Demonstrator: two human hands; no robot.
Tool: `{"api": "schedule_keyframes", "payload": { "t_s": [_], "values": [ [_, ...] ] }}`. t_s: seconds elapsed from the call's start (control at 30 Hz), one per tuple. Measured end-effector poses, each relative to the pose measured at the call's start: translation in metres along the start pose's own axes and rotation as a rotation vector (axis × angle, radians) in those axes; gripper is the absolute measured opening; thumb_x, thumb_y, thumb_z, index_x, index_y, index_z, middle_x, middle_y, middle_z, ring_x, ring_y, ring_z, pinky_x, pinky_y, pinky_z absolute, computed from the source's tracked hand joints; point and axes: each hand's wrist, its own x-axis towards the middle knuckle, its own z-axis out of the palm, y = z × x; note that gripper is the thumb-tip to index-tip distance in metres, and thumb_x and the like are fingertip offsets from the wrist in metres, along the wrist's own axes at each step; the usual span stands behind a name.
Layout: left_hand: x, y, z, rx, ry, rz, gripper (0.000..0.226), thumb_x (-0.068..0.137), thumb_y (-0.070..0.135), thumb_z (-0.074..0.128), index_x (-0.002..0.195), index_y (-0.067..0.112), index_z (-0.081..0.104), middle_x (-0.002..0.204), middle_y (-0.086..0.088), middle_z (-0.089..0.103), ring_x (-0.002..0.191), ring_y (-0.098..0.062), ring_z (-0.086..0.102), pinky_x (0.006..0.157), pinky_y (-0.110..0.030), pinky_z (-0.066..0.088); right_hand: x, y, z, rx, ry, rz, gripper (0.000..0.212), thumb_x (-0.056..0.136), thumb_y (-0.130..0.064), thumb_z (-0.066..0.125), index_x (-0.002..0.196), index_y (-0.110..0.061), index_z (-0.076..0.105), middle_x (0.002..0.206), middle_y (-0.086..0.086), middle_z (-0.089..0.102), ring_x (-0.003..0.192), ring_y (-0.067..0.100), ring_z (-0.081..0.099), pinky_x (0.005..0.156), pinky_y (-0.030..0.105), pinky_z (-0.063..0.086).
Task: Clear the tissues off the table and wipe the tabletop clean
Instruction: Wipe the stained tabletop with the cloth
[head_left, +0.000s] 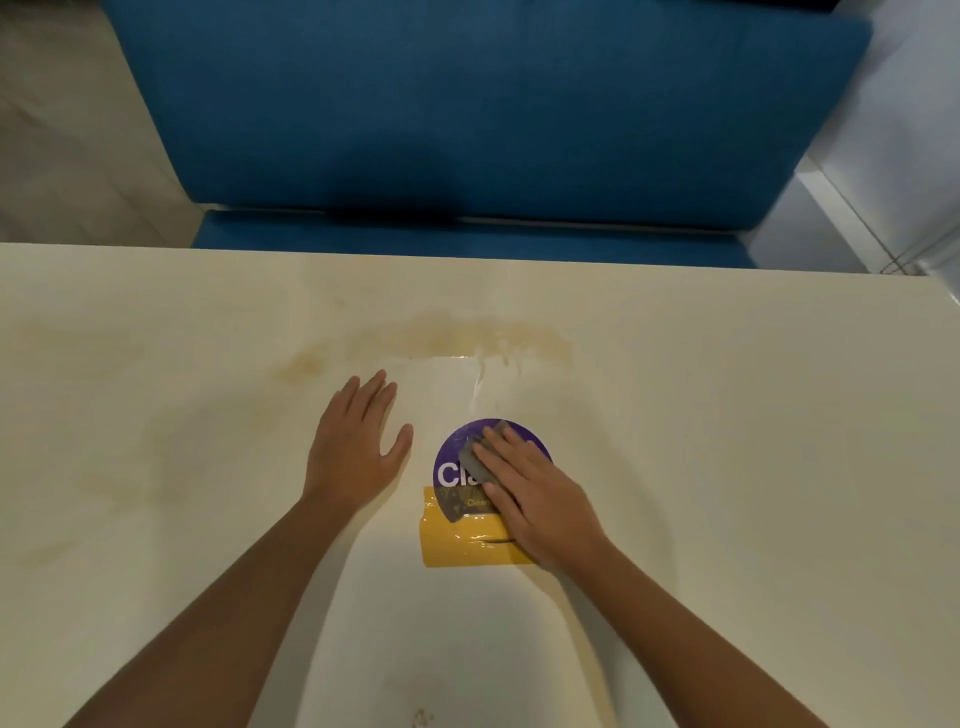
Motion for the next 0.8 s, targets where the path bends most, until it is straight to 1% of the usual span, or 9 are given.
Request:
{"api": "schedule_keyframes", "payload": {
  "t_s": [0.13, 0.23, 0.33, 0.47, 0.5, 0.57, 0.63, 0.7, 0.8],
  "values": [
    [0.002, 0.007, 0.006, 0.054, -0.010, -0.058, 0.063, 0.087, 0.046, 0.029, 0.129, 0.008, 0.053, 0.139, -0.009, 0.049, 0.131, -0.035, 0.041, 0.107, -0.047, 0.032, -0.003, 0.046, -0.010, -0.035, 0.115, 0.185, 0.052, 0.098, -0.045, 0.014, 0.145, -0.026, 0.025, 0.153, -0.007, 0.024, 0.140, 0.000, 0.006, 0.113, 0.016, 0.002],
    [0.002, 0.007, 0.008, 0.056, 0.008, -0.070, 0.063, 0.086, 0.047, 0.028, 0.130, 0.009, 0.053, 0.140, -0.008, 0.048, 0.133, -0.033, 0.038, 0.109, -0.046, 0.029, 0.014, 0.048, -0.010, -0.080, 0.200, 0.383, 0.053, 0.097, -0.034, 0.016, 0.147, -0.017, 0.022, 0.155, 0.001, 0.018, 0.144, 0.012, 0.007, 0.113, 0.023, 0.003],
    [0.004, 0.008, 0.007, 0.044, 0.009, -0.095, 0.063, 0.084, 0.048, 0.030, 0.130, 0.011, 0.053, 0.140, -0.005, 0.048, 0.133, -0.031, 0.038, 0.109, -0.044, 0.029, 0.038, 0.024, -0.007, -0.093, 0.203, 0.475, 0.049, 0.102, -0.026, 0.019, 0.148, -0.012, 0.014, 0.157, 0.006, 0.010, 0.145, 0.021, 0.003, 0.116, 0.030, 0.000],
    [0.003, 0.009, 0.007, 0.051, 0.005, -0.100, 0.064, 0.084, 0.050, 0.029, 0.130, 0.012, 0.052, 0.140, -0.006, 0.048, 0.133, -0.030, 0.038, 0.109, -0.044, 0.029, 0.055, -0.011, 0.006, -0.191, 0.116, 0.337, 0.054, 0.102, -0.028, 0.021, 0.148, -0.013, -0.004, 0.157, 0.006, -0.002, 0.144, 0.024, -0.008, 0.115, 0.033, -0.006],
    [0.003, 0.008, 0.007, 0.054, 0.001, -0.101, 0.065, 0.084, 0.050, 0.029, 0.131, 0.012, 0.052, 0.140, -0.006, 0.048, 0.133, -0.030, 0.038, 0.109, -0.044, 0.029, 0.055, -0.017, 0.011, -0.229, 0.122, 0.261, 0.057, 0.101, -0.028, 0.027, 0.147, -0.012, -0.003, 0.157, 0.007, 0.002, 0.144, 0.025, -0.005, 0.115, 0.034, -0.003],
    [0.003, 0.008, 0.008, 0.061, -0.012, -0.105, 0.065, 0.085, 0.051, 0.028, 0.132, 0.013, 0.050, 0.142, -0.005, 0.046, 0.135, -0.029, 0.036, 0.109, -0.043, 0.028, 0.051, -0.024, 0.013, -0.206, 0.143, 0.140, 0.055, 0.098, -0.026, 0.040, 0.146, -0.010, 0.018, 0.153, 0.008, 0.024, 0.143, 0.024, 0.015, 0.115, 0.033, 0.009],
    [0.003, 0.008, 0.009, 0.062, -0.016, -0.106, 0.065, 0.085, 0.052, 0.028, 0.133, 0.014, 0.049, 0.143, -0.004, 0.045, 0.135, -0.028, 0.035, 0.110, -0.042, 0.027, 0.046, -0.016, 0.007, -0.116, 0.081, 0.030, 0.046, 0.098, -0.028, 0.031, 0.142, -0.014, 0.035, 0.149, 0.003, 0.035, 0.140, 0.017, 0.025, 0.115, 0.028, 0.014],
    [0.003, 0.008, 0.009, 0.058, -0.004, -0.105, 0.064, 0.085, 0.051, 0.029, 0.132, 0.013, 0.050, 0.142, -0.005, 0.046, 0.135, -0.028, 0.035, 0.110, -0.042, 0.027, 0.037, 0.005, -0.002, -0.043, -0.011, -0.055, 0.052, 0.098, -0.039, 0.018, 0.144, -0.019, 0.030, 0.152, -0.004, 0.027, 0.142, 0.009, 0.015, 0.117, 0.024, 0.008],
    [0.003, 0.010, 0.007, 0.058, 0.009, -0.106, 0.064, 0.084, 0.050, 0.030, 0.131, 0.013, 0.052, 0.141, -0.004, 0.047, 0.134, -0.027, 0.037, 0.110, -0.041, 0.027, 0.027, 0.046, -0.011, -0.051, 0.064, 0.004, 0.054, 0.097, -0.047, 0.013, 0.145, -0.025, 0.029, 0.152, -0.008, 0.025, 0.141, 0.001, 0.008, 0.115, 0.021, 0.006]
  ]
}}
